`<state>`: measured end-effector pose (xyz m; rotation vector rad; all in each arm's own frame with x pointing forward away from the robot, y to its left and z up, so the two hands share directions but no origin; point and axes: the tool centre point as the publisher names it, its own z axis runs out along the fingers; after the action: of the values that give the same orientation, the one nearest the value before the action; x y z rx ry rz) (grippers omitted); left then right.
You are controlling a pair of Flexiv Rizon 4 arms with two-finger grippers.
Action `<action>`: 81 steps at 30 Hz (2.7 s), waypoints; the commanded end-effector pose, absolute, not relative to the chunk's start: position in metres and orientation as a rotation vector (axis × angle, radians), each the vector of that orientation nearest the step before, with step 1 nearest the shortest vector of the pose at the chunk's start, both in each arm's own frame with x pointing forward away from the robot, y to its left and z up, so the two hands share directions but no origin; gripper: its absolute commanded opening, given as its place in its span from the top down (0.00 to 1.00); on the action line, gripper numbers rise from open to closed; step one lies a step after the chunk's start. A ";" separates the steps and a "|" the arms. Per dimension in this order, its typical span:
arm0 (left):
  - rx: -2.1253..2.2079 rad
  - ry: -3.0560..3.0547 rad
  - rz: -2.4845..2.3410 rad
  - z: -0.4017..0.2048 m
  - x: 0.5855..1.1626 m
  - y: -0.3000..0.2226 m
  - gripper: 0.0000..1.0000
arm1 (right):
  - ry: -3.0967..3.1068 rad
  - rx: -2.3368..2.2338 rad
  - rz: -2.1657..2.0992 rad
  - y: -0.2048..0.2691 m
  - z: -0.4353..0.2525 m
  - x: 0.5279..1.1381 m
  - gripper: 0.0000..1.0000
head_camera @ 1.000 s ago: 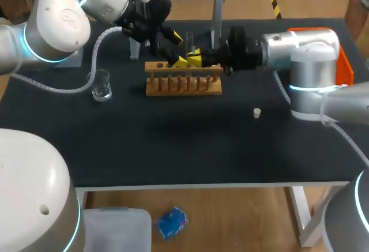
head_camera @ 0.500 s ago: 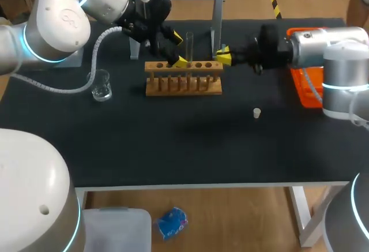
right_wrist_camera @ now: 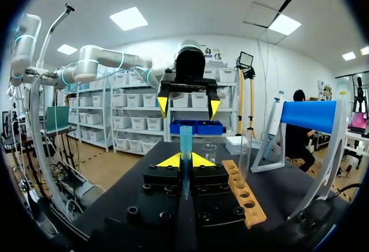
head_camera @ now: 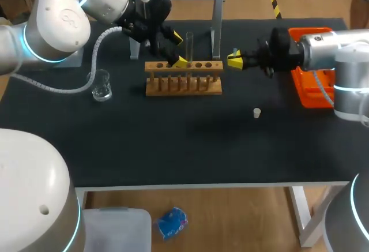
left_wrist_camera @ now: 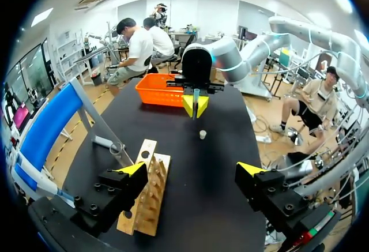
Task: Invert the test tube, pick up the pipette, mount the tip to pipette, aspirate from beaker and dispense into the tube, eject the tip, return the pipette, and cap with the stopper.
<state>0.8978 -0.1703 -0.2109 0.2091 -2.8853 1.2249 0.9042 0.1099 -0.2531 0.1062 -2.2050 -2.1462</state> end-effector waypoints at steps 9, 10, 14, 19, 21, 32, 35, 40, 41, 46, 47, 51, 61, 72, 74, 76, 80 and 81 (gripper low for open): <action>0.208 -2.884 1.218 -0.210 0.898 -0.170 0.00 | -2.209 0.104 -2.147 0.109 -0.253 0.902 1.00; 0.208 -2.884 1.218 -0.210 0.898 -0.170 0.00 | -2.209 0.104 -2.147 0.109 -0.253 0.902 1.00; 0.208 -2.884 1.218 -0.210 0.898 -0.170 0.00 | -2.209 0.104 -2.147 0.109 -0.253 0.902 1.00; 0.290 -2.885 1.262 -0.206 0.906 -0.157 0.00 | -2.209 0.104 -2.147 0.109 -0.253 0.902 1.00; 0.365 -2.889 1.292 -0.203 0.916 -0.144 0.00 | -2.209 0.104 -2.147 0.109 -0.253 0.902 1.00; 0.477 -2.894 1.344 -0.181 0.982 -0.060 0.00 | -2.209 0.104 -2.147 0.109 -0.253 0.902 1.00; 0.448 -2.929 1.258 -0.174 0.997 -0.045 0.00 | -2.209 0.104 -2.147 0.109 -0.253 0.902 1.00; 0.349 -2.962 1.132 -0.163 1.008 -0.040 0.00 | -2.209 0.104 -2.147 0.109 -0.253 0.902 1.00; 0.349 -2.962 1.132 -0.163 1.008 -0.040 0.00 | -2.209 0.104 -2.147 0.109 -0.253 0.902 1.00; 0.349 -2.962 1.132 -0.163 1.008 -0.040 0.00 | -2.209 0.104 -2.147 0.109 -0.253 0.902 1.00; 0.349 -2.962 1.132 -0.163 1.008 -0.040 0.00 | -2.209 0.104 -2.147 0.109 -0.253 0.902 1.00; 0.349 -2.962 1.132 -0.163 1.008 -0.040 0.00 | -2.209 0.104 -2.147 0.109 -0.253 0.902 1.00; 0.848 -2.906 1.244 -0.184 1.023 -0.057 0.00 | -2.209 0.104 -2.147 0.109 -0.253 0.902 1.00; 1.292 -2.931 1.148 -0.184 1.054 -0.045 0.00 | -2.209 0.104 -2.147 0.109 -0.253 0.902 1.00; 1.331 -2.932 1.154 -0.182 1.058 -0.046 0.00 | -2.209 0.104 -2.147 0.109 -0.253 0.902 1.00; 1.394 -2.951 1.106 -0.180 1.061 -0.048 0.00 | -2.209 0.104 -2.147 0.109 -0.253 0.902 1.00; 1.508 -2.919 1.087 -0.178 1.068 -0.056 0.00 | -2.209 0.104 -2.147 0.109 -0.253 0.902 1.00; 1.524 -2.913 1.078 -0.178 1.071 -0.058 0.00 | -2.209 0.104 -2.147 0.109 -0.253 0.902 1.00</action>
<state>1.0632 -0.0493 -0.1792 1.4329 -2.8673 1.1491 0.9029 0.1090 -0.2531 0.1058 -2.2056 -2.1479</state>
